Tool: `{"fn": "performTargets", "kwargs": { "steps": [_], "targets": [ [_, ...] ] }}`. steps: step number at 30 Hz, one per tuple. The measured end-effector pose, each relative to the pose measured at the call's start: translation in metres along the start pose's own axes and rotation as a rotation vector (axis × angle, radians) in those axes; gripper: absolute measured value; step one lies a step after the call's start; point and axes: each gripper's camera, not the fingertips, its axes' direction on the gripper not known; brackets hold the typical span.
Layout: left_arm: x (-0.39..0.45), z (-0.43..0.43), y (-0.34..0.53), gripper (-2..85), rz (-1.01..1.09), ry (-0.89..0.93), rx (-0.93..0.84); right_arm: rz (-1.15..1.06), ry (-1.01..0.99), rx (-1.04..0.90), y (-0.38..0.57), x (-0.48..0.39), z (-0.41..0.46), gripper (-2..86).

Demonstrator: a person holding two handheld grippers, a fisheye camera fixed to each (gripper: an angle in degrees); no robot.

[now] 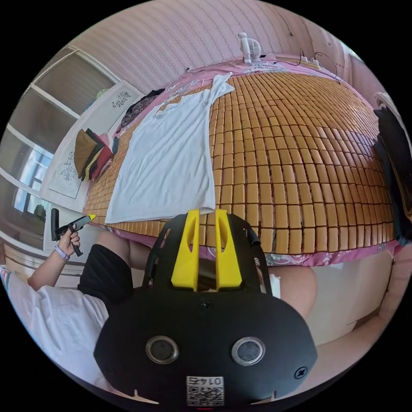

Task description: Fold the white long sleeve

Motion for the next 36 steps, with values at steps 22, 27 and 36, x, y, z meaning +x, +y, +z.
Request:
{"fn": "performTargets", "kwargs": {
  "steps": [22, 27, 36],
  "targets": [
    [0.091, 0.082, -0.007, -0.5, 0.16, -0.278, -0.19, -0.04, 0.143, -0.142, 0.009, -0.094, 0.029, -0.2],
    [0.088, 0.075, 0.023, -0.7, 0.122, -0.25, -0.161, -0.066, 0.162, -0.175, 0.036, -0.125, 0.028, 0.0],
    [0.098, 0.061, 0.097, 0.1, 0.045, -0.112, -0.022, -0.104, 0.146, -0.109, 0.07, -0.16, 0.003, 0.2]
  ]
}}
